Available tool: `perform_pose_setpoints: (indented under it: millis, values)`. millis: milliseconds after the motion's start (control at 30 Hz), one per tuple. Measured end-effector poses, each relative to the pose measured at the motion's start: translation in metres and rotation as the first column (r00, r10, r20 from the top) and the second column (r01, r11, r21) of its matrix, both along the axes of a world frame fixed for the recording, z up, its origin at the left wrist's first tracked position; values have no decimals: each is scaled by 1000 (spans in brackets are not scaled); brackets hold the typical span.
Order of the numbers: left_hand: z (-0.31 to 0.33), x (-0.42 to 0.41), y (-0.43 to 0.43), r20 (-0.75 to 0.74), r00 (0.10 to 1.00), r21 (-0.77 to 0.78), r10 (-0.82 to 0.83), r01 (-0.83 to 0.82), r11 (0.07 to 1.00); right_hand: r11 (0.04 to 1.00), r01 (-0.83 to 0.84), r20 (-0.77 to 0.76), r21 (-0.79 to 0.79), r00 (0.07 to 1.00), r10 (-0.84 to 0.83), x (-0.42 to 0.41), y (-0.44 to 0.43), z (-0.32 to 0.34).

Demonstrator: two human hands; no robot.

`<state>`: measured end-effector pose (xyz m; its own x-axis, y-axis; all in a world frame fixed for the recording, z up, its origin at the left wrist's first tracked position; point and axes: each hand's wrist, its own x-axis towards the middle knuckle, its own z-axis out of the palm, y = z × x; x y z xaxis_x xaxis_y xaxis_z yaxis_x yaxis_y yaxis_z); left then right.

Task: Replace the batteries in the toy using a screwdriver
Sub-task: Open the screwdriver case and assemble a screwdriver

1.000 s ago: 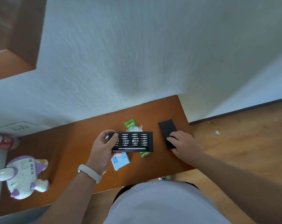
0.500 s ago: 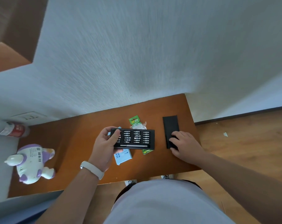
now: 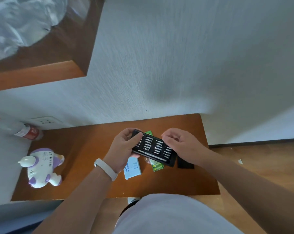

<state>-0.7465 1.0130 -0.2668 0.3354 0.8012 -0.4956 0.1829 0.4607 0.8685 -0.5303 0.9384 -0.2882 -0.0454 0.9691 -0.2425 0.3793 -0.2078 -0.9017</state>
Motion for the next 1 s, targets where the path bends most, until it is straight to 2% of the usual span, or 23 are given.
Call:
perform_pose_setpoints:
  millis: [133, 300, 433, 533, 633, 767, 867, 1000]
  values:
    - [13, 1, -3, 34, 999, 10, 38, -39, 999, 999, -53, -42, 2, 998, 53, -15, 11, 18]
    - [29, -23, -5, 178, 975, -14, 134, -134, 991, 998, 59, -225, 28, 973, -51, -41, 16, 30]
    - [36, -45, -7, 245, 961, 13, 127, -135, 991, 986, 161, -324, 42, 936, -138, -73, 24, 39]
    - [37, -56, -9, 201, 975, 80, 96, -114, 990, 972, 234, -407, 21, 890, -205, -101, 34, 44]
    - [36, -68, -10, 139, 979, 134, 147, -165, 977, 958, 286, -431, -11, 863, -263, -128, 42, 46]
    - [33, -88, -7, 81, 970, 203, 230, -242, 949, 963, 268, -456, -36, 853, -255, -163, 50, 49]
    - [33, -107, -1, 134, 952, 185, 275, -296, 937, 977, 211, -401, -31, 893, -206, -179, 56, 54]
    - [31, -135, 9, 177, 947, 142, 267, -293, 945, 993, 112, -157, 29, 982, -106, -188, 63, 59]
